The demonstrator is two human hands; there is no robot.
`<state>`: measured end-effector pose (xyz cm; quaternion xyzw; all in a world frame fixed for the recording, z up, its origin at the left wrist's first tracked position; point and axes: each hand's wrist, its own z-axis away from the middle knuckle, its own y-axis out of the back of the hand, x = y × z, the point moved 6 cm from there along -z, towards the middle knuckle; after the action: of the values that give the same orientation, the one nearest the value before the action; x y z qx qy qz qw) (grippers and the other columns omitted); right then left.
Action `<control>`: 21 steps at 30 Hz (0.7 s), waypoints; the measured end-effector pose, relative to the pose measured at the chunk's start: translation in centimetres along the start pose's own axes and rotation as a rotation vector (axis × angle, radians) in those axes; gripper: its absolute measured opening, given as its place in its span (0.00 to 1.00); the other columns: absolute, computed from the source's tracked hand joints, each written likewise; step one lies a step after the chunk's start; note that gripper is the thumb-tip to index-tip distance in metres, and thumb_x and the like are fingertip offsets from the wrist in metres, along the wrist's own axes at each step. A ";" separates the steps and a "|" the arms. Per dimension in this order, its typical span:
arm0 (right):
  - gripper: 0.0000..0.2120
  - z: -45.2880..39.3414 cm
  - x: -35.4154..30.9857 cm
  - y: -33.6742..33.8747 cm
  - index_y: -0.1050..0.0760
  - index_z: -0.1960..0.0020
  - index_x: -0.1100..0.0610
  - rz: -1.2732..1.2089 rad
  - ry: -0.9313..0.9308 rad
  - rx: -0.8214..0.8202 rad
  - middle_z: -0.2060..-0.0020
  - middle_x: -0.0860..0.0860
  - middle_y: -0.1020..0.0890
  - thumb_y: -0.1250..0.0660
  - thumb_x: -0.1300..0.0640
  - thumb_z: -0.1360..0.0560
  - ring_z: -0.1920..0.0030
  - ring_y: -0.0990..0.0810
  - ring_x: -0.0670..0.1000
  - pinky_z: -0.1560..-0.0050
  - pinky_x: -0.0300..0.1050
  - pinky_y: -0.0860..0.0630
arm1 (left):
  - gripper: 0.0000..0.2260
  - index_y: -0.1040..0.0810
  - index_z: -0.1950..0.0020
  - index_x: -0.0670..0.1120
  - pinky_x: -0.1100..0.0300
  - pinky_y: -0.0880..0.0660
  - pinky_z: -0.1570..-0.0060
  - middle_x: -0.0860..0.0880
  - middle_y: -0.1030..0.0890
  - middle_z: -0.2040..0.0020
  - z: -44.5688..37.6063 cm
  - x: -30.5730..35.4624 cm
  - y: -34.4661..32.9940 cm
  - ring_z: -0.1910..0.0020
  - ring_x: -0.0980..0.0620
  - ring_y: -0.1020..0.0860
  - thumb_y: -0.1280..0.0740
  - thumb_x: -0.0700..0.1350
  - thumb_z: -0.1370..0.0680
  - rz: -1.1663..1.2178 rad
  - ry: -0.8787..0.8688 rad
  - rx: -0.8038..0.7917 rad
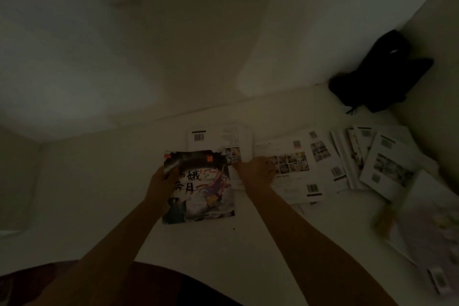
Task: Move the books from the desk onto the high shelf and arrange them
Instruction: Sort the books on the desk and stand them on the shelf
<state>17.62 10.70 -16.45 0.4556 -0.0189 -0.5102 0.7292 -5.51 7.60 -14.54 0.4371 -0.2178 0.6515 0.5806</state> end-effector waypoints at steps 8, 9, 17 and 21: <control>0.36 0.7 -0.2 -0.1 0.49 0.28 0.67 -0.375 0.049 -0.027 0.34 0.64 0.33 0.32 0.60 0.26 0.37 0.29 0.62 0.39 0.52 0.28 | 0.18 0.32 0.31 0.39 0.53 0.32 0.47 0.35 0.27 0.35 -0.5 -0.2 0.8 0.37 0.38 0.28 0.39 0.42 0.20 -0.007 0.073 -0.074; 0.33 0.8 0.0 -0.1 0.46 0.29 0.67 -0.444 0.027 -0.038 0.35 0.64 0.31 0.32 0.62 0.26 0.38 0.28 0.62 0.41 0.51 0.27 | 0.18 0.32 0.31 0.39 0.53 0.32 0.47 0.36 0.27 0.35 -0.5 -0.2 1.0 0.37 0.38 0.28 0.39 0.42 0.20 -0.004 0.084 -0.081; 0.22 3.1 0.7 -0.7 0.31 0.35 0.66 -0.640 0.027 -0.179 0.39 0.61 0.25 0.31 0.63 0.27 0.39 0.26 0.61 0.42 0.51 0.28 | 0.17 0.31 0.33 0.39 0.53 0.29 0.47 0.36 0.26 0.37 -1.0 0.4 2.9 0.41 0.41 0.26 0.39 0.44 0.20 0.008 0.108 -0.218; 0.20 4.3 -1.0 3.2 0.31 0.35 0.65 -0.435 0.264 0.005 0.44 0.59 0.24 0.32 0.62 0.25 0.43 0.25 0.58 0.46 0.49 0.27 | 0.17 0.31 0.32 0.39 0.53 0.29 0.49 0.39 0.25 0.40 -1.9 2.5 5.7 0.44 0.41 0.25 0.39 0.42 0.21 0.068 0.080 -0.155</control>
<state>17.35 8.94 -11.30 0.5133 0.1739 -0.5913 0.5973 -11.37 9.20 -12.19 0.3566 -0.2589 0.6690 0.5986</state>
